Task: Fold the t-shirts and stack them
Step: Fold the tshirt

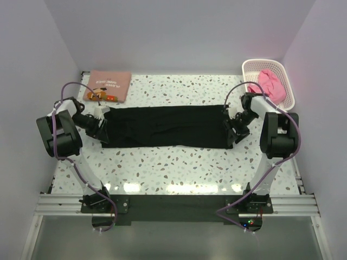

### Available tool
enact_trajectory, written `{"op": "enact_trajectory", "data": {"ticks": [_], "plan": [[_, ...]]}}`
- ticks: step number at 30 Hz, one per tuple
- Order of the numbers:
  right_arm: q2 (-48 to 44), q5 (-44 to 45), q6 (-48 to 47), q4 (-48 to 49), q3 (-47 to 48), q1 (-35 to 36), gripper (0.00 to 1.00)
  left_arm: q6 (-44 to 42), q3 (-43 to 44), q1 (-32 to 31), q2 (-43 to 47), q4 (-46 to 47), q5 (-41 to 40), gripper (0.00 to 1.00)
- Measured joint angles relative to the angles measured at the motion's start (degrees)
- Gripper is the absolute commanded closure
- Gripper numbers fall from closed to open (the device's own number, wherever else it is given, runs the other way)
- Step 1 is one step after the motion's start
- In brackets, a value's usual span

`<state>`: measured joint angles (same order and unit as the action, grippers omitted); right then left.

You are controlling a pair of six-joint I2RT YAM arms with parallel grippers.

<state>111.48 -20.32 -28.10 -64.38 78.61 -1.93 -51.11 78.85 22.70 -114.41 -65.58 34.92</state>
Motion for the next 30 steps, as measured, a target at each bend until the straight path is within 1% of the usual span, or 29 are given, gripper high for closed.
{"op": "enact_trajectory", "data": {"ticks": [4, 15, 18, 19, 21, 22, 23, 24, 25, 26, 30], "plan": [[0.61, -0.22, 0.2, 0.7, -0.07, 0.0, 0.48, 0.61, -0.02, 0.0, 0.0, 0.35, 0.04, 0.42], [3.45, -3.15, -0.48, -0.2, 0.44, 0.02, 0.55, 0.35, -0.13, 0.0, 0.0, -0.35, 1.4, 0.47], [4.81, -3.37, -0.7, -0.55, 1.16, 0.02, 0.61, 0.33, -0.68, 0.0, 0.0, -0.61, 1.66, 0.48], [5.16, -3.37, -0.85, -0.61, 1.31, 0.02, 0.7, 0.33, -0.81, 0.0, 0.0, -0.74, 1.75, 0.52], [5.46, -3.37, -1.4, -0.94, 1.57, 0.02, 0.85, 0.13, -0.98, 0.0, 0.0, -1.09, 1.79, 0.62], [5.49, -3.34, -1.64, -1.2, 1.79, 0.0, 0.97, -0.04, -0.98, 0.0, 0.0, -1.18, 1.81, 0.72], [5.49, -3.37, -1.92, -1.6, 2.12, 0.0, 1.0, -0.22, -0.98, 0.0, 0.0, -1.27, 1.81, 0.77], [5.49, -3.32, -2.08, -2.19, 2.62, 0.0, 1.0, -0.5, -0.98, 0.0, 0.0, -1.38, 1.77, 0.82], [5.49, -3.19, -2.34, -2.8, 3.3, 0.02, 1.0, -0.87, -0.98, 0.0, 0.0, -1.46, 1.51, 0.92], [5.49, -3.06, -2.67, -3.34, 4.04, 0.0, 1.0, -1.03, -0.92, 0.0, 0.0, -1.62, 1.11, 0.99], [5.51, -0.46, -4.87, -6.43, 8.87, 0.02, 1.0, -2.03, 0.74, 0.0, -0.26, -2.97, -1.33, 1.0]]}}
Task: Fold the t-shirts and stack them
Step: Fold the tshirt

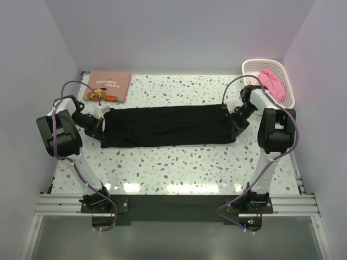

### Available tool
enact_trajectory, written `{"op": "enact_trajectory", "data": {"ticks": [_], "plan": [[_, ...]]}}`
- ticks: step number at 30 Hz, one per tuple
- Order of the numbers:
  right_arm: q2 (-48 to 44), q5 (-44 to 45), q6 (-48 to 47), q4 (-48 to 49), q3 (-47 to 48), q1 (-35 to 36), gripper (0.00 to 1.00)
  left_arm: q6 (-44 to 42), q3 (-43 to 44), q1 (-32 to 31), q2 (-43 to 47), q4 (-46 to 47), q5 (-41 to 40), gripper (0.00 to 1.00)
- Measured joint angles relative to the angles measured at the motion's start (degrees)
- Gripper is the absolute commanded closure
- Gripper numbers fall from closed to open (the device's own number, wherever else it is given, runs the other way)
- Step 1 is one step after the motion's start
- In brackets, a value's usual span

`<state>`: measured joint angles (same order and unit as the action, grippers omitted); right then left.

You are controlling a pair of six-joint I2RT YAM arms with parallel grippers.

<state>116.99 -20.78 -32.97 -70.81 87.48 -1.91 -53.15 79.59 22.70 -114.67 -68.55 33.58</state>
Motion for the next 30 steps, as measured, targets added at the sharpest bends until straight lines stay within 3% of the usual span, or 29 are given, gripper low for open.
{"op": "enact_trajectory", "data": {"ticks": [5, 11, 12, 13, 15, 18, 24, 30], "plan": [[0.09, 2.71, -2.6, -2.6, 4.92, 0.31, 1.0, -0.68, 4.7, -0.35, -0.96, -2.1, -2.82, 1.0], [0.15, 3.54, -3.21, -2.86, 0.11, 1.64, 1.0, -1.05, 4.15, -0.72, -1.27, -2.54, -5.16, 1.0], [0.15, 3.72, -3.1, -2.67, -1.36, 2.1, 1.0, -1.03, 3.37, -0.72, -1.27, -2.19, -5.49, 0.9], [0.15, 3.89, -2.99, -2.45, -2.6, 2.47, 0.92, -1.07, 2.47, -0.72, -1.27, -1.84, -5.84, 0.8], [0.31, 4.63, -2.69, -2.56, -3.61, 3.34, 0.65, -1.44, 0.79, -0.7, -1.27, -1.36, -6.4, 0.61], [0.39, 5.22, -2.67, -2.97, -2.95, 3.67, 0.52, -3.15, 0.28, -0.59, -0.68, -1.64, -4.72, 0.45], [-0.13, 4.15, -3.58, -4.24, 3.23, 3.39, 0.52, -10.47, -0.39, -2.56, 11.39, -1.07, 1.77, 0.34], [-1.38, 0.87, -4.13, -4.24, 7.87, 3.54, 0.57, -18.23, -11.02, -17.03, 28.55, 7.19, 4.13, 0.21]]}}
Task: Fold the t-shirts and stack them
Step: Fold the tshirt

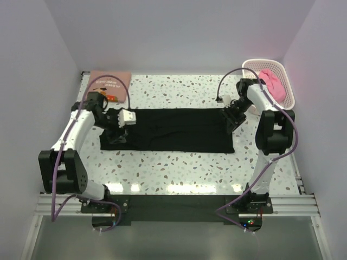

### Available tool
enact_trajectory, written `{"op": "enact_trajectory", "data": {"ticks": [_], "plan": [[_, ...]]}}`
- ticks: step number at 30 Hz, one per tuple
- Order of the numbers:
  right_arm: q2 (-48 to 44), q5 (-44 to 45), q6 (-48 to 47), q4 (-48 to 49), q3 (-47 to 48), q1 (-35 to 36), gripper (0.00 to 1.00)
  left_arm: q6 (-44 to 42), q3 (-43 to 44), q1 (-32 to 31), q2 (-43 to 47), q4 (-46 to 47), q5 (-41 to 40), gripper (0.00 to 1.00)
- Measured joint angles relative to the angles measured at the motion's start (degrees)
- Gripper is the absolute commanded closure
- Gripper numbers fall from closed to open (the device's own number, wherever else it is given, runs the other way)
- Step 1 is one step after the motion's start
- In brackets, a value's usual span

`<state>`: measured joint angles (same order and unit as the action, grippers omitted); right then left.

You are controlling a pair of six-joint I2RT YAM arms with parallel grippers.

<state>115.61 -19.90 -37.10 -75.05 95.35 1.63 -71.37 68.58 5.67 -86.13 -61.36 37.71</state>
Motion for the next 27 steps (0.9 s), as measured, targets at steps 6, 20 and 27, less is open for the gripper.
{"op": "enact_trajectory", "data": {"ticks": [6, 20, 27], "plan": [[1.4, -0.5, 0.46, 1.4, 2.08, 0.74, 0.62, -6.03, -7.54, -11.93, 1.68, 7.3, -3.3, 0.19], [5.99, -0.11, 2.16, 5.66, 2.58, 1.46, 0.62, -14.21, -9.38, -21.9, -5.88, 13.99, -13.18, 0.23], [6.69, -0.09, 2.16, 5.86, 3.02, 1.46, 0.62, -14.82, -9.22, -22.64, -8.28, 15.17, -16.26, 0.54]]}}
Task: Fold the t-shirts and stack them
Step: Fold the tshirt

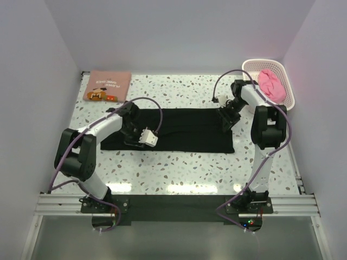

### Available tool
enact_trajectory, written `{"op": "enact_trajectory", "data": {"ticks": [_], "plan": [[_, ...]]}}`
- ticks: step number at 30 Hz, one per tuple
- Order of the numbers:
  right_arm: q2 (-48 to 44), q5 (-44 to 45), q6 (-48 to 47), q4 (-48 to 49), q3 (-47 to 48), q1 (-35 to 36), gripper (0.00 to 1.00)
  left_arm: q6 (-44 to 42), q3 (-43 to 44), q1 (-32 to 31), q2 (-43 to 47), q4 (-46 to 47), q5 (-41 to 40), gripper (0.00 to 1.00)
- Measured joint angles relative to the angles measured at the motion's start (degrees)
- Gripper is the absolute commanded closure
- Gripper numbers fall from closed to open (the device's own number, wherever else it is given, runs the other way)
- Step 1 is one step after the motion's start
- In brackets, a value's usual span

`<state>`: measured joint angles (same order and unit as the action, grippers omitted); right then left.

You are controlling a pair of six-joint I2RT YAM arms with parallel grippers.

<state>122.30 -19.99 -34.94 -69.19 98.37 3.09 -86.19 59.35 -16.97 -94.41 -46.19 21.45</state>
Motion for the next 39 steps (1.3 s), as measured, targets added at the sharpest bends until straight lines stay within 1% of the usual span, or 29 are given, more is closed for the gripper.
{"op": "enact_trajectory", "data": {"ticks": [1, 2, 4, 6, 7, 8, 15, 17, 19, 21, 22, 24, 26, 28, 31, 34, 39], "plan": [[0.28, 0.04, 0.0, 0.04, 0.0, 0.0, 0.62, 0.44, 0.44, -0.07, -0.46, 0.2, -0.13, 0.6], [0.57, 0.13, 0.0, 0.04, 0.0, 0.0, 0.62, 1.46, 1.44, -0.11, -1.2, 0.42, -0.2, 0.7], [0.94, 0.35, 0.0, 0.07, 0.0, 0.0, 0.62, 2.97, 3.69, -0.09, -2.51, 0.76, -0.02, 0.8], [1.11, 0.72, 0.0, 0.04, 0.0, 0.0, 0.62, 5.11, 7.02, -0.02, -4.04, 1.62, 0.68, 0.97], [1.11, 0.92, 0.0, 0.04, 0.0, 0.0, 0.62, 5.95, 7.8, 0.0, -4.35, 1.92, 0.83, 1.0], [1.11, 0.98, 0.0, 0.04, 0.0, 0.0, 0.62, 7.13, 9.11, 0.09, -4.94, 2.25, 1.07, 1.0], [1.11, 1.03, -0.04, -0.02, 0.0, 0.0, 0.61, 16.83, 17.22, 1.64, -10.99, 4.98, 2.34, 1.0], [1.11, 1.03, -0.07, -0.04, 0.0, 0.0, 0.61, 20.09, 19.98, 2.49, -13.66, 5.92, 2.38, 0.96], [1.11, 1.03, -0.09, -0.04, 0.0, 0.0, 0.61, 23.28, 22.27, 3.54, -16.09, 6.6, 2.34, 0.88], [1.11, 1.03, -0.2, -0.07, 0.0, 0.0, 0.61, 26.29, 24.55, 4.66, -18.38, 6.78, 2.29, 0.86], [1.11, 1.03, -0.2, -0.07, 0.0, 0.0, 0.61, 27.54, 25.4, 5.16, -19.43, 6.91, 2.27, 0.82], [1.11, 1.03, -0.22, -0.07, 0.0, 0.0, 0.61, 29.94, 26.43, 6.14, -20.94, 7.17, 2.05, 0.77], [1.11, 1.03, -0.22, -0.07, -0.02, 0.0, 0.61, 32.17, 27.15, 7.21, -22.16, 7.56, 2.01, 0.6], [1.11, 1.07, -0.2, -0.02, -0.07, 0.0, 0.6, 34.6, 27.63, 8.33, -22.95, 7.78, 1.86, 0.49], [1.11, 1.44, -0.2, 0.17, -0.26, 0.0, 0.6, 37.7, 28.2, 10.12, -23.15, 7.69, 2.45, 0.44], [1.09, 2.12, -0.15, 0.35, -0.42, 0.0, 0.59, 41.07, 29.31, 12.28, -23.12, 7.61, 4.55, 0.43], [0.61, 2.58, -0.09, 0.68, -0.46, 0.02, 0.58, 49.48, 29.62, 17.99, -22.18, 9.11, 6.84, 0.41]]}}
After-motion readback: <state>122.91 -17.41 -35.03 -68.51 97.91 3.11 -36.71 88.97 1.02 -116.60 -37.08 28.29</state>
